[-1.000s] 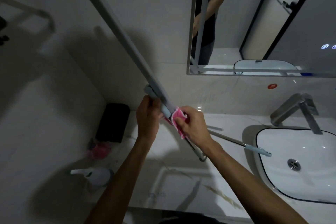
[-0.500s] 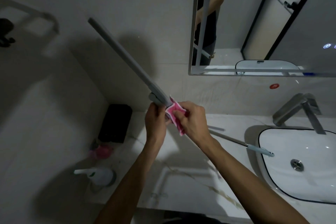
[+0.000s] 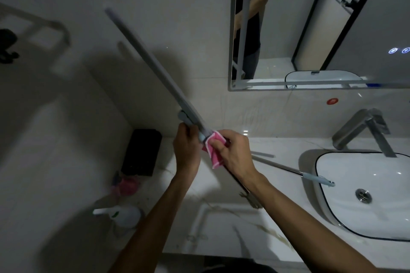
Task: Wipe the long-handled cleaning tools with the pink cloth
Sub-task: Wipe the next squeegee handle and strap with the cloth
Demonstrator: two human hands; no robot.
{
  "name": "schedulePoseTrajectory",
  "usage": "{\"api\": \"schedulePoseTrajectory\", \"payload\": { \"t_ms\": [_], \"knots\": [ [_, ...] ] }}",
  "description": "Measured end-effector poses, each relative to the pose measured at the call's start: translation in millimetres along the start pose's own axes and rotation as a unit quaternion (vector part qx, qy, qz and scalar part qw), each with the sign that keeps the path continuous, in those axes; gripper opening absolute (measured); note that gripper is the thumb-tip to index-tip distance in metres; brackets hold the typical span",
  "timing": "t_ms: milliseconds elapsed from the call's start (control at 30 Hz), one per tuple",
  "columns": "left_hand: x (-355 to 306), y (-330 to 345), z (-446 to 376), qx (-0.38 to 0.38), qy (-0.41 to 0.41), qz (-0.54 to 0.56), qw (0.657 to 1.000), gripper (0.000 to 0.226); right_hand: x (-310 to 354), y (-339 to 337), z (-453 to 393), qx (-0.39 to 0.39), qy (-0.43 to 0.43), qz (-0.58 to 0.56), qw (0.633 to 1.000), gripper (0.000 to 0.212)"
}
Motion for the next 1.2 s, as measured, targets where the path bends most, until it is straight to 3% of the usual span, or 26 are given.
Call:
{"api": "schedulePoseTrajectory", "payload": {
  "t_ms": [100,333,433,533,667,800,933,1100,1200],
  "knots": [
    [-5,1,9,-0.005,-0.012,-0.018,1.0,0.018,16,2,-10,-0.004,-0.034,0.005,0.999,0.017],
    [8,-10,-1,-0.03,0.014,0.004,0.999,0.024,-1,4,-4,0.092,-0.049,0.07,0.992,0.012],
    [10,-14,-1,-0.022,-0.017,0.045,0.999,0.018,-7,3,0,0.115,-0.062,0.089,0.987,0.01],
    [15,-22,-11,-0.045,-0.064,0.081,0.994,0.02,-24,-1,4,0.146,-0.038,0.112,0.982,0.008],
    [14,-31,-15,-0.059,-0.056,0.081,0.993,0.023,-40,-3,11,0.163,0.002,0.144,0.976,0.013],
    [12,-29,-6,-0.038,0.013,0.017,0.999,0.008,-31,4,15,0.141,-0.004,0.132,0.981,0.021],
    [3,-19,12,0.01,0.062,-0.046,0.997,0.013,-9,4,12,0.079,-0.027,0.039,0.996,0.014],
    [-8,-15,30,0.017,0.057,-0.05,0.997,0.015,-3,2,16,-0.013,-0.002,-0.05,0.999,0.014],
    [-13,-16,34,0.021,0.047,-0.033,0.998,0.014,-21,3,28,0.004,0.014,-0.025,1.0,0.015]
  ]
}}
Point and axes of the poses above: each hand's wrist, its own z-axis away from the middle knuckle, its own y-axis out of the palm, x = y × z, the point moved 2 cm from there along -z, towards the middle knuckle, and after that the axes turned 11 degrees about -x, right-handed, at the moved point
